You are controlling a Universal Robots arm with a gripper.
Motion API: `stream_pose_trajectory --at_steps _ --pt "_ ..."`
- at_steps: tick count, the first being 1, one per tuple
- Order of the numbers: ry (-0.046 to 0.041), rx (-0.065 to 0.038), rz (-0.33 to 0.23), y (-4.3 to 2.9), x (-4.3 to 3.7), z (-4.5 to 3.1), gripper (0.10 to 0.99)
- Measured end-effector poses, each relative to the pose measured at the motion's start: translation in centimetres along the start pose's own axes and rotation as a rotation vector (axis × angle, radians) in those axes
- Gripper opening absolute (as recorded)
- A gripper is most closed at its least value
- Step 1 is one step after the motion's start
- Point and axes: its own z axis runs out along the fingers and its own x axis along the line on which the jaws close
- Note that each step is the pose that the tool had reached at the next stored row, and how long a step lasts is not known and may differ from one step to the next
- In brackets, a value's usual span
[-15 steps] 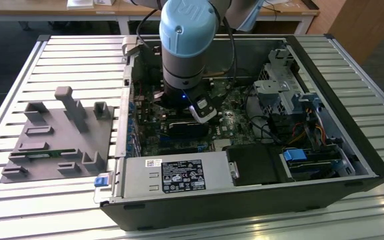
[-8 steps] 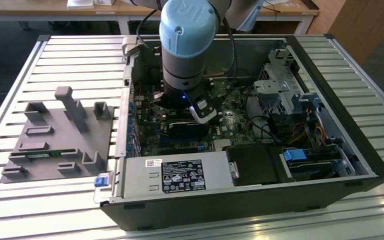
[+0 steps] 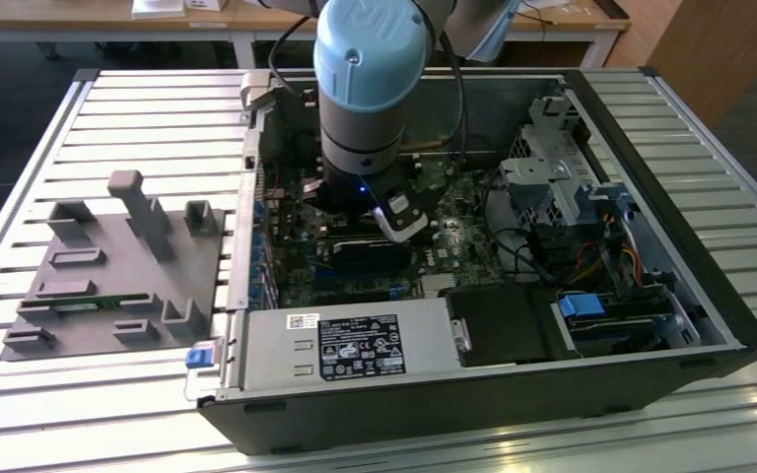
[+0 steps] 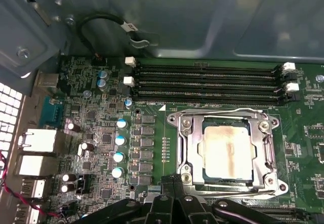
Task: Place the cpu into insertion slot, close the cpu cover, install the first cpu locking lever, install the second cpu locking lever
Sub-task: 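Install the second cpu locking lever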
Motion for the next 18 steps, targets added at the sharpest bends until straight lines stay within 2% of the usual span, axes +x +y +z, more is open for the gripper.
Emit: stream_pose_trajectory --at_steps 11,18 --pt "-0.0001 0.000 0.001 0.42 -0.01 -1.23 0.106" --pt "-0.0002 0.000 0.001 0.88 -0.01 -2.61 0.106"
